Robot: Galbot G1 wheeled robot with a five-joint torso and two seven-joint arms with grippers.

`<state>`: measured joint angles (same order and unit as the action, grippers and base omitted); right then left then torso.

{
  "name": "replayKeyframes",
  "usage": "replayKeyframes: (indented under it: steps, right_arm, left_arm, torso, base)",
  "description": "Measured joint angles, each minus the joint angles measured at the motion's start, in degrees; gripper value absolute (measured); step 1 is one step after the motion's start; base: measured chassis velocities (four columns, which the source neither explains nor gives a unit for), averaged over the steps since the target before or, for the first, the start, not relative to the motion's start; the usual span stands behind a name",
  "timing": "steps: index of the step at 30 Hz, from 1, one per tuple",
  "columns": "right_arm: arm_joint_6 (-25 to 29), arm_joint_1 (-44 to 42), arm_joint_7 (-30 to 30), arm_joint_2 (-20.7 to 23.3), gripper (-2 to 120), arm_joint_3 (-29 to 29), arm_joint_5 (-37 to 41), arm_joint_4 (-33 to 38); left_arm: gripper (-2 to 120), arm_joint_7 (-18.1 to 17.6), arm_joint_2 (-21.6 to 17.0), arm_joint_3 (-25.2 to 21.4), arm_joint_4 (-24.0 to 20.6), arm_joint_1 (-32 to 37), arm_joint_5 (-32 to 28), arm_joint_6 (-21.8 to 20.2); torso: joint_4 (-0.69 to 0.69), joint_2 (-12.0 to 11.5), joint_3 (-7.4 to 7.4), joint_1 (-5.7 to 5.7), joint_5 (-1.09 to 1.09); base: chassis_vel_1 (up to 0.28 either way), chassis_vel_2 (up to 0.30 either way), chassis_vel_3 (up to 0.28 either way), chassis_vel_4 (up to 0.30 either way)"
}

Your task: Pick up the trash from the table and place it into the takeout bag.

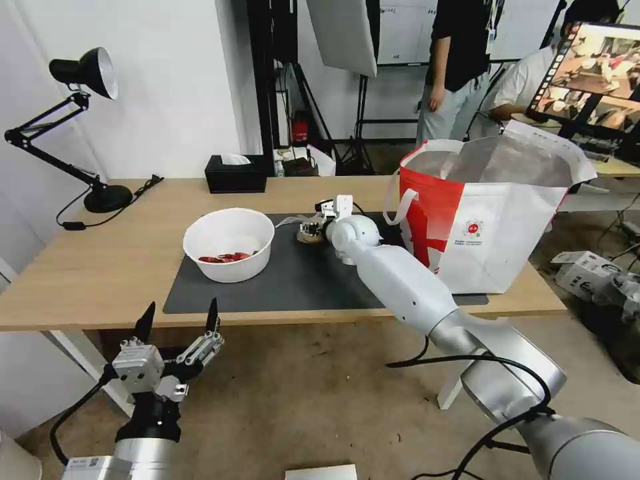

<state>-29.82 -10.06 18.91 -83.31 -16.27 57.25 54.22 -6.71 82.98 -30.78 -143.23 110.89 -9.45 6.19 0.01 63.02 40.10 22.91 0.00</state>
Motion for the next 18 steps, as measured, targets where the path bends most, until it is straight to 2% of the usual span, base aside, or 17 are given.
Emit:
replayKeyframes:
  steps: [2, 5, 6, 8, 9, 11, 18]
  right_arm:
    - [0.0, -0.2, 0.1, 0.2, 55, 0.0, 0.0, 0.2]
    - [0.1, -0.5, 0.6, 0.6, 42, 0.1, 0.0, 0.6]
    - [0.1, -0.5, 0.6, 0.6, 42, 0.1, 0.0, 0.6]
    - [0.2, -0.6, 1.1, 0.9, 34, 0.1, 0.0, 1.0]
    - [0.2, -0.6, 1.1, 0.9, 34, 0.1, 0.0, 1.0]
    - [0.3, -0.8, 1.5, 1.3, 21, 0.2, 0.0, 1.4]
    - [1.7, -1.6, 2.3, 2.6, 6, -0.2, 0.0, 3.2]
  left_arm:
    - [100, 0.0, -0.1, 0.0, 0.0, 0.0, 0.0, 0.0]
    - [100, 0.0, -0.2, 0.0, 0.0, -0.1, 0.0, 0.0]
    - [100, 0.0, -0.2, 0.0, 0.0, -0.1, 0.0, 0.0]
    - [100, 0.0, -0.2, 0.0, 0.0, -0.2, 0.0, -0.1]
    - [100, 0.0, -0.2, 0.0, 0.0, -0.2, 0.0, -0.1]
    - [100, 0.0, -0.3, 0.0, 0.0, -0.2, -0.1, -0.1]
    - [100, 0.0, -0.2, 0.1, 0.0, -0.3, -0.1, -0.1]
  torso:
    - [0.00, 0.0, 0.00, 0.00, 0.00]
    - [0.00, 0.0, 0.00, -0.01, 0.00]
    - [0.00, 0.0, 0.00, -0.01, 0.00]
    - [0.00, 0.0, 0.00, 0.00, 0.00]
    - [0.00, 0.0, 0.00, 0.00, 0.00]
    - [0.00, 0.0, 0.00, 0.00, 0.00]
    - [-0.01, 0.0, 0.00, 0.00, 0.00]
  base:
    - [0.000, 0.000, 0.000, 0.000]
    - [0.000, 0.000, 0.000, 0.000]
    - [0.000, 0.000, 0.000, 0.000]
    - [0.000, 0.000, 0.000, 0.000]
    - [0.000, 0.000, 0.000, 0.000]
    - [0.000, 0.000, 0.000, 0.000]
    - [0.000, 0.000, 0.000, 0.000]
